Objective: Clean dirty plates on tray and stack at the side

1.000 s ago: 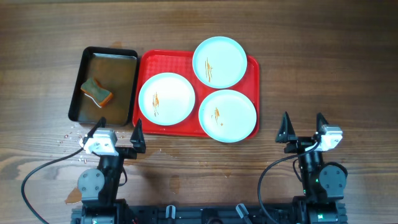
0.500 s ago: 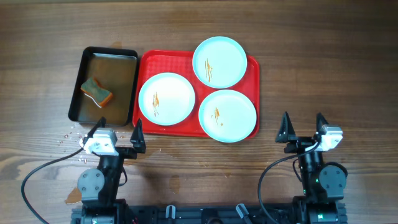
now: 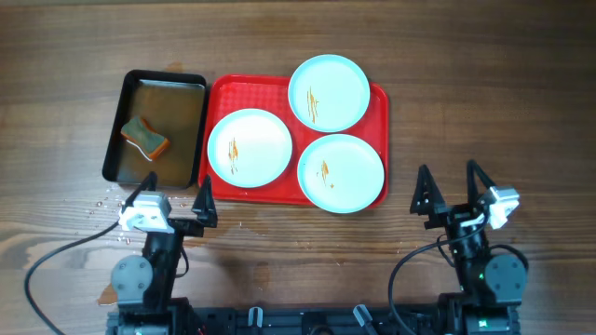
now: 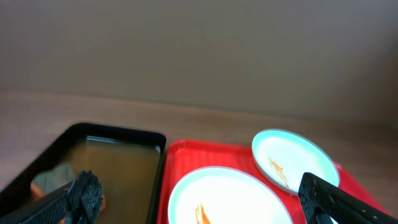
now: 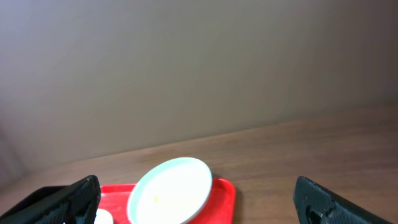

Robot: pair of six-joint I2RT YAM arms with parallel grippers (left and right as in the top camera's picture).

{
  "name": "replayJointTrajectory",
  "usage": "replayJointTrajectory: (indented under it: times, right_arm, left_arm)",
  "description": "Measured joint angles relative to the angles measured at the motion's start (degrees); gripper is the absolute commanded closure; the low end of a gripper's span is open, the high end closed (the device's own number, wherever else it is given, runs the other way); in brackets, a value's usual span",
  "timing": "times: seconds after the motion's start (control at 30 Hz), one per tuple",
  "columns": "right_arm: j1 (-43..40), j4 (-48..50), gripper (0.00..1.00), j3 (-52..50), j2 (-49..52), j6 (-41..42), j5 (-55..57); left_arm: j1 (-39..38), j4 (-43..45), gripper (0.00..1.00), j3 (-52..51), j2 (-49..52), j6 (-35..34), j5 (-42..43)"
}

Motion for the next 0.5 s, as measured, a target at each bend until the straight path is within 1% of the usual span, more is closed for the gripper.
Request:
replayJointTrajectory:
  times: [0.1, 0.17, 0.23, 0.27, 0.33, 0.37, 0.47, 0.5]
  right_arm:
    - [0.00, 0.07, 0.00, 5.11, 5.53, -1.11, -2.45]
    - [0.00, 0.22, 0.00, 10.49, 11.56, -2.23, -4.42]
    - [0.02, 0.04, 0.00, 19.02, 21.22, -3.34, -8.17]
    - [0.04, -0.07, 0.00, 21.24, 23.76, -3.41, -9.01]
    - [0.04, -2.10, 0.00, 27.78, 31.01, -3.61, -12.20]
    - [0.07, -3.72, 0.00, 31.95, 35.50, -3.58, -14.12]
    - [0.07, -9.92, 0.00, 40.26, 43.95, -3.69, -18.47]
    - [0.07, -13.60, 0.00, 44.02, 47.50, -3.76, -20.24]
  left_arm:
    - [0.00, -2.58, 0.00, 5.66, 3.15, -0.04, 0.17]
    - [0.00, -5.57, 0.00, 11.13, 7.15, -0.20, 0.17]
    - [0.00, -8.61, 0.00, 17.38, 12.74, -0.26, 0.20]
    - [0.00, -10.45, 0.00, 20.81, 15.78, -0.24, 0.22]
    - [0.00, -16.37, 0.00, 26.16, 20.50, -0.44, 0.17]
    - [0.00, -19.28, 0.00, 30.51, 24.61, -0.46, 0.22]
    - [0.00, -26.97, 0.00, 39.87, 33.20, -0.48, 0.20]
    - [0.00, -29.40, 0.00, 42.97, 36.17, -0.50, 0.20]
